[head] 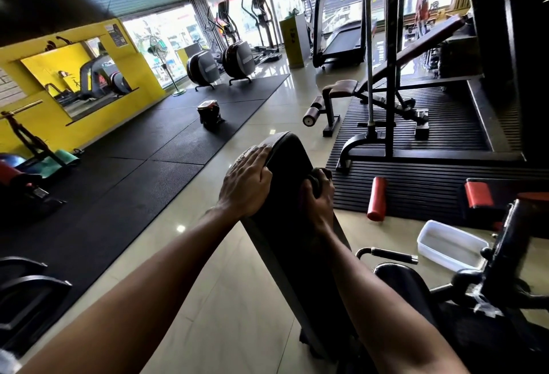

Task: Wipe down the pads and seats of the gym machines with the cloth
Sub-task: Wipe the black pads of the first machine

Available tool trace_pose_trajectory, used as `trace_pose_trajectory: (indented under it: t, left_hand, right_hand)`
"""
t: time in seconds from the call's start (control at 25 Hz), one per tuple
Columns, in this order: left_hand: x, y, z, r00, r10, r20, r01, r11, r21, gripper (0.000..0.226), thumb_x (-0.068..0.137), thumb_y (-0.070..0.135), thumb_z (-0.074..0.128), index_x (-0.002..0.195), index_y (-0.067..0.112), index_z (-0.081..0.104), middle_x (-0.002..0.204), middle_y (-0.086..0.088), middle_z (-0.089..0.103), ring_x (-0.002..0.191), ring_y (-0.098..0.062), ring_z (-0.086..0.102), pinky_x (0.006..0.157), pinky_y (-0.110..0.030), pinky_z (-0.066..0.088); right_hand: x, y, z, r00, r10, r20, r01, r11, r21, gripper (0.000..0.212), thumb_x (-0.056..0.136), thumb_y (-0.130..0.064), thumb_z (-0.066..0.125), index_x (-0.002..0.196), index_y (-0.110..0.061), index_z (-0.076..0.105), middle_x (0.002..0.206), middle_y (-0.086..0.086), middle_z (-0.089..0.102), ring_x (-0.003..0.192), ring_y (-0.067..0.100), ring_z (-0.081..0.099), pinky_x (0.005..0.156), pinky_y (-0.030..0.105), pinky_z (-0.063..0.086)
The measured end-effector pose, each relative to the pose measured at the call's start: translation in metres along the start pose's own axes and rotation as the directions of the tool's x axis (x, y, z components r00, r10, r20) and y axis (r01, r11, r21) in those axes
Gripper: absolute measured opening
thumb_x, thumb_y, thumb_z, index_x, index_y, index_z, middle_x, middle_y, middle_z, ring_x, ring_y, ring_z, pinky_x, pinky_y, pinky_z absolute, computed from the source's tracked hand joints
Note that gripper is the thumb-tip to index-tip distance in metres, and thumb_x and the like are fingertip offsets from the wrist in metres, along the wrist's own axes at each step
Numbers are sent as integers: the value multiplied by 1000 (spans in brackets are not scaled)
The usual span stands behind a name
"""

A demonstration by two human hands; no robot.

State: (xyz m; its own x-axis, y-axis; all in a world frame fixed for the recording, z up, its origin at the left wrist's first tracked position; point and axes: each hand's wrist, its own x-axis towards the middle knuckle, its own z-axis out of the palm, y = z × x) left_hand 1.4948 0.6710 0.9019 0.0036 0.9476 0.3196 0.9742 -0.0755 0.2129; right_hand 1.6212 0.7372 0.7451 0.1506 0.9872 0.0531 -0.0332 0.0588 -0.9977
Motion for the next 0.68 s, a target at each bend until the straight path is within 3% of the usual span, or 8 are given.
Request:
trace_pose_trajectory:
  t: [0.16,0.36,0.44,0.56,0.6,0.68]
  left_hand:
    - [0,1,0,1000,-13,-14,13,1000,-5,68,89,35,26,155,22,36,162,5,31,150,-10,24,124,-31,17]
    - [-2,3,-1,1000,-9,-14,9,1000,1,68,89,36,26,155,22,36,162,5,31,151,-10,23,124,-31,17]
    - [-1,2,0,1000,-6,-24,6,1000,-4,68,89,36,27,155,22,37,162,5,32,150,-10,25,124,-32,17]
    - [-1,0,1,999,0,-40,0,1000,-10,66,90,36,27,154,24,39,161,6,34,150,-11,27,124,-34,20]
    - [-1,0,1,999,2,-38,-2,1000,-12,66,90,36,28,154,24,39,161,6,34,150,-10,27,124,-34,20]
    - [-1,0,1,999,1,-34,-1,1000,-13,66,90,35,29,154,23,38,161,6,33,150,-10,26,124,-32,19]
  right_hand:
    - [24,-52,6,1000,8,5,-7,998,-61,58,97,-55,51,151,-39,38,165,-7,24,142,22,40,112,37,32]
    - [-36,-18,9,951,-309,2,309,950,39,56,95,-44,64,148,-44,44,163,-15,27,144,-5,29,111,15,28]
    - [-37,12,2,967,-256,-4,256,967,18,60,91,-53,60,147,-41,45,160,-11,32,146,4,32,115,24,31]
    - [8,-2,-2,1000,5,-16,-6,1000,-22,64,86,-60,51,146,-37,47,156,-2,37,141,22,42,110,32,33]
    - [24,-21,-1,999,34,-5,-34,998,-55,60,90,-58,51,145,-36,48,157,-3,36,139,24,44,108,32,32]
    - [36,-61,7,998,-61,13,62,996,-64,49,98,-49,54,145,-36,48,160,-6,32,140,22,43,103,29,30]
